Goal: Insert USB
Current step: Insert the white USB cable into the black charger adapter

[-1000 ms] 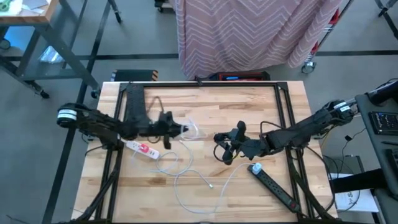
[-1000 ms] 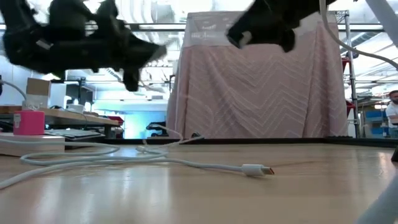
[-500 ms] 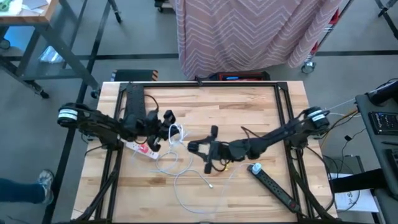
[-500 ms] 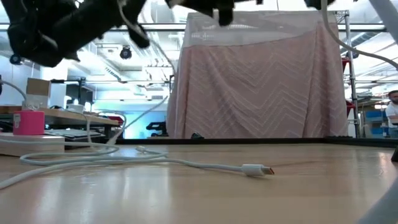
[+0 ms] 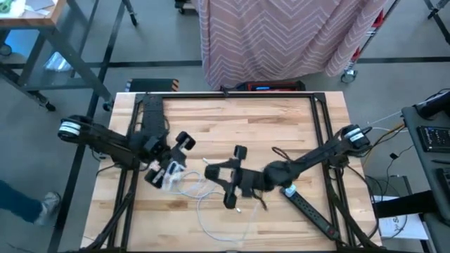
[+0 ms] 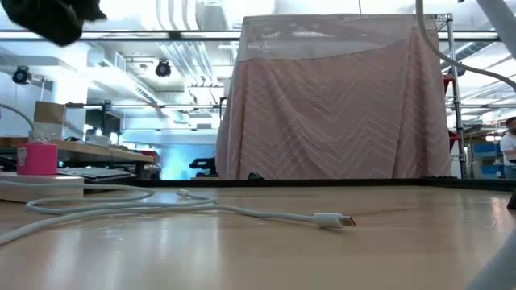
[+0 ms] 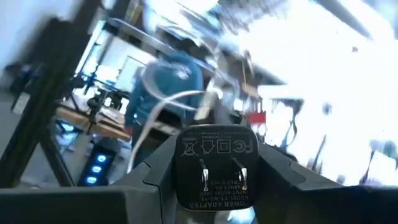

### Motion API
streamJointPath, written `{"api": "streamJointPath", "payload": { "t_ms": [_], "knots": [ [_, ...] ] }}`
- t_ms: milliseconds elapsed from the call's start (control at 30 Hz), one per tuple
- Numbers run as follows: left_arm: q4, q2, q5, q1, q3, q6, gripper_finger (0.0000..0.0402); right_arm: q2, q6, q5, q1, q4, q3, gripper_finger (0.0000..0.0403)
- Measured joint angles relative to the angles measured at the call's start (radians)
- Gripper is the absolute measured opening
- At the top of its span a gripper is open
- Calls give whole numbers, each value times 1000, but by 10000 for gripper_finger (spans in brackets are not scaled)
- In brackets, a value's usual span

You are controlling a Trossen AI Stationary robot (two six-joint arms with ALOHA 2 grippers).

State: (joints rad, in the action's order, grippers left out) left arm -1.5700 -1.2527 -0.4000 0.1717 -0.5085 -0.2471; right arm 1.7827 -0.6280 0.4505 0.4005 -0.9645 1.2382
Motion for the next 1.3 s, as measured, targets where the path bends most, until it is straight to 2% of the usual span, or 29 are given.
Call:
{"api": "streamJointPath", "payload": {
  "t_ms": [100, 233, 333, 433, 600, 733, 833, 967, 1033, 1133, 1300],
  "knots": [
    [0, -1, 63, 40, -57, -7, 6, 9, -185, -17, 17, -3, 23, 131],
    [26, -18, 108, 70, -107, -19, 6, 36, -327, 6, 27, -1, 79, 131],
    [36, -19, 150, 74, -101, -31, 6, 41, -327, 73, 31, 12, 93, 131],
    [73, -2, 253, 61, -35, -6, 6, 38, -234, 180, 10, 116, 72, 131],
    [92, 25, 624, -12, 185, -41, 6, 39, 21, 273, -4, 294, -11, 131],
    [93, 3, 944, -88, 342, -201, 6, 39, 212, 331, -28, 306, -125, 131],
    [146, -40, 1092, -154, 403, -325, 6, 39, 394, 342, -59, 301, -202, 131],
    [405, -112, 1115, -228, 394, -392, 6, 47, 610, 335, -98, 302, -285, 131],
    [607, -152, 1101, -262, 341, -406, 6, 55, 680, 336, -116, 302, -313, 131],
    [941, -213, 1023, -315, 220, -417, 6, 78, 735, 301, -139, 305, -331, 131],
    [1245, -324, 945, -363, 24, -252, 6, 100, 773, 230, -158, 299, -332, 131]
  ]
}}
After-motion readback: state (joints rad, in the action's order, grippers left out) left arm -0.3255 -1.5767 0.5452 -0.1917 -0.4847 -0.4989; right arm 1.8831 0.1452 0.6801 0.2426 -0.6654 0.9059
